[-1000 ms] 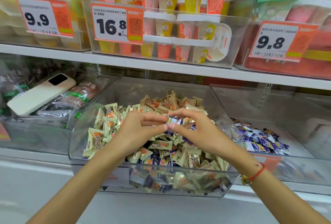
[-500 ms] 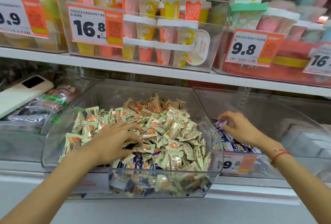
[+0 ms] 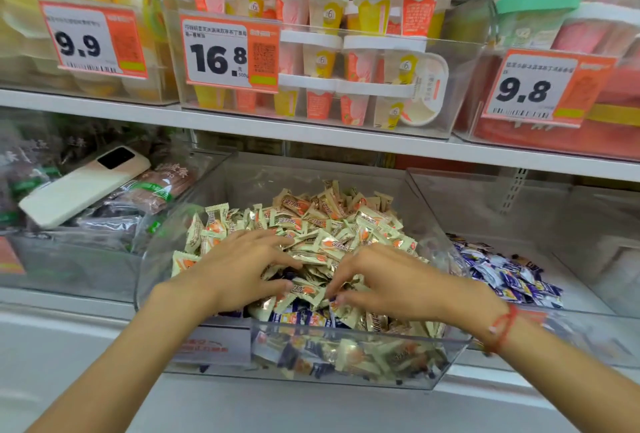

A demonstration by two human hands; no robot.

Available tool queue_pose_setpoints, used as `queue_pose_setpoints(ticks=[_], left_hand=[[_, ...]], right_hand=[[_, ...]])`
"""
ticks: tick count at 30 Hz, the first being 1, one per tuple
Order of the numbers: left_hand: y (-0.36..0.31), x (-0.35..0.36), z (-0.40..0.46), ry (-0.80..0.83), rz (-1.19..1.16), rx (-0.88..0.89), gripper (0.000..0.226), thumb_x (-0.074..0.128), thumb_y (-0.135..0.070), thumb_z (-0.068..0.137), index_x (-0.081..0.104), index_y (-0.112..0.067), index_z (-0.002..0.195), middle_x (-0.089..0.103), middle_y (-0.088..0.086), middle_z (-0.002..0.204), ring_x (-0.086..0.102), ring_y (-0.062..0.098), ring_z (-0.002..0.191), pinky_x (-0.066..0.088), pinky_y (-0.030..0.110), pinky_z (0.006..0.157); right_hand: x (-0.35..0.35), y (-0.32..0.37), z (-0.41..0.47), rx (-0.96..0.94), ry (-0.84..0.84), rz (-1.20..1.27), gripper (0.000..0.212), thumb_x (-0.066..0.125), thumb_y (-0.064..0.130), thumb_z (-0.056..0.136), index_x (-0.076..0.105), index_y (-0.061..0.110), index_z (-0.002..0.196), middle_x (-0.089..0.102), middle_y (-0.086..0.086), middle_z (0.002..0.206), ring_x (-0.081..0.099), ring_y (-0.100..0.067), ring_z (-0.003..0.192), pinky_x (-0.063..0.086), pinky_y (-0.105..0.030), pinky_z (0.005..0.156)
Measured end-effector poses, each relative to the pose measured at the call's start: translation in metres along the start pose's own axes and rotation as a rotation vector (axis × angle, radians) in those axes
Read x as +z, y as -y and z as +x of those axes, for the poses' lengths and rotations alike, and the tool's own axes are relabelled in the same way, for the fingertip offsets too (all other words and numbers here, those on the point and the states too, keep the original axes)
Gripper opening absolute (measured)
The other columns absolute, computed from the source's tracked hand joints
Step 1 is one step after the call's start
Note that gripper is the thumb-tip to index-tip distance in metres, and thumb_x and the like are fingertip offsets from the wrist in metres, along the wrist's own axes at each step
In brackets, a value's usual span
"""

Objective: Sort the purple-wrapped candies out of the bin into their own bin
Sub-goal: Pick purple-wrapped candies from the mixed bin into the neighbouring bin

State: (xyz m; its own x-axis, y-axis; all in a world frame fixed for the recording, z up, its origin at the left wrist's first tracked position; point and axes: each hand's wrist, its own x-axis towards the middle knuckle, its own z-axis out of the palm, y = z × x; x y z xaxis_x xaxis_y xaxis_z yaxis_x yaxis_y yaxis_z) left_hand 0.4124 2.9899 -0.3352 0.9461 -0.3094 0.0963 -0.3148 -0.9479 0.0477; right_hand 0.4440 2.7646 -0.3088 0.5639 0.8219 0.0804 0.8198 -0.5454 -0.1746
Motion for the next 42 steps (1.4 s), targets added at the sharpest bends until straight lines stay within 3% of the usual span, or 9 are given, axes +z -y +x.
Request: queue_pose_setpoints(ticks=[6, 8, 13, 18, 22, 27, 33, 37, 42], left_hand=[[0.000, -0.006, -0.015, 0.042, -0.197, 0.102, 0.021, 0.070, -0.050, 0.078, 0.068, -0.049, 0.099, 0.052, -0.031, 0.113, 0.038, -0.003, 0.107, 0.029, 0.023, 0.090], [0.001, -0.005, -0.010, 0.123, -0.092, 0.107, 0.033, 0.068, -0.060, 0.073, 0.067, -0.048, 0.104, 0.050, -0.028, 0.113, 0.037, 0.001, 0.106, 0.027, 0.026, 0.089], [-0.006, 0.003, 0.002, 0.182, 0.111, 0.120, 0.045, 0.063, -0.071, 0.069, 0.068, -0.045, 0.105, 0.042, -0.021, 0.100, 0.033, 0.006, 0.096, 0.023, 0.029, 0.087], [-0.003, 0.010, 0.002, 0.042, -0.076, 0.068, 0.031, 0.061, -0.057, 0.082, 0.066, -0.040, 0.108, 0.055, -0.024, 0.112, 0.041, 0.003, 0.105, 0.021, 0.028, 0.085], [-0.002, 0.010, -0.005, -0.087, -0.436, -0.059, 0.024, 0.059, -0.049, 0.088, 0.063, -0.036, 0.107, 0.065, -0.019, 0.106, 0.058, 0.000, 0.099, 0.046, 0.033, 0.091], [-0.013, 0.002, -0.018, -0.241, -0.630, -0.183, 0.024, 0.062, -0.050, 0.085, 0.056, -0.037, 0.105, 0.063, -0.020, 0.101, 0.059, -0.005, 0.096, 0.051, 0.035, 0.086], [-0.027, -0.007, -0.024, -0.452, -0.669, -0.270, 0.022, 0.075, -0.047, 0.074, 0.063, -0.040, 0.092, 0.064, -0.022, 0.090, 0.060, -0.005, 0.080, 0.054, 0.034, 0.076], [-0.024, -0.004, -0.021, -0.452, -0.621, -0.323, 0.021, 0.074, -0.043, 0.076, 0.064, -0.039, 0.094, 0.064, -0.023, 0.095, 0.060, -0.006, 0.078, 0.054, 0.032, 0.075], [-0.021, -0.004, -0.018, -0.455, -0.645, -0.327, 0.019, 0.072, -0.034, 0.081, 0.063, -0.039, 0.097, 0.063, -0.024, 0.096, 0.060, -0.005, 0.079, 0.056, 0.036, 0.073]], right_hand=[[0.026, -0.006, 0.032, -0.023, 0.290, -0.102, 0.054, 0.072, 0.061, 0.072, 0.060, 0.041, 0.121, 0.053, 0.006, 0.116, 0.042, -0.013, 0.105, 0.040, -0.031, 0.085], [0.031, 0.001, 0.037, -0.066, 0.279, -0.164, 0.048, 0.070, 0.056, 0.077, 0.063, 0.037, 0.120, 0.051, 0.003, 0.119, 0.036, -0.014, 0.108, 0.030, -0.020, 0.078], [0.029, -0.001, 0.042, -0.104, 0.208, -0.142, 0.023, 0.069, 0.036, 0.086, 0.070, 0.031, 0.108, 0.041, 0.020, 0.079, 0.041, -0.008, 0.086, 0.031, -0.015, 0.064], [0.024, -0.014, 0.034, -0.023, 0.053, -0.119, 0.014, 0.063, 0.032, 0.089, 0.072, 0.034, 0.100, 0.058, 0.016, 0.097, 0.050, -0.005, 0.083, 0.041, -0.025, 0.064], [0.025, -0.017, 0.023, 0.074, -0.081, 0.219, 0.007, 0.065, 0.027, 0.090, 0.071, 0.032, 0.089, 0.066, 0.017, 0.096, 0.060, -0.001, 0.089, 0.052, -0.035, 0.081], [0.022, -0.015, 0.007, 0.129, -0.164, 0.253, 0.009, 0.064, 0.027, 0.090, 0.072, 0.031, 0.091, 0.068, 0.017, 0.094, 0.062, 0.002, 0.084, 0.054, -0.027, 0.075], [0.008, -0.012, 0.002, 0.315, -0.545, 0.650, 0.011, 0.065, 0.011, 0.089, 0.071, 0.018, 0.093, 0.073, 0.003, 0.082, 0.069, -0.006, 0.069, 0.056, -0.020, 0.066], [-0.012, -0.030, -0.002, 0.421, -0.728, 0.409, 0.015, 0.066, 0.015, 0.089, 0.072, 0.021, 0.101, 0.072, 0.010, 0.087, 0.066, 0.005, 0.075, 0.053, -0.010, 0.073], [-0.017, -0.031, 0.002, 0.310, -0.434, -0.040, 0.045, 0.073, 0.030, 0.082, 0.060, 0.029, 0.125, 0.056, 0.009, 0.129, 0.053, -0.009, 0.114, 0.048, -0.035, 0.097]])
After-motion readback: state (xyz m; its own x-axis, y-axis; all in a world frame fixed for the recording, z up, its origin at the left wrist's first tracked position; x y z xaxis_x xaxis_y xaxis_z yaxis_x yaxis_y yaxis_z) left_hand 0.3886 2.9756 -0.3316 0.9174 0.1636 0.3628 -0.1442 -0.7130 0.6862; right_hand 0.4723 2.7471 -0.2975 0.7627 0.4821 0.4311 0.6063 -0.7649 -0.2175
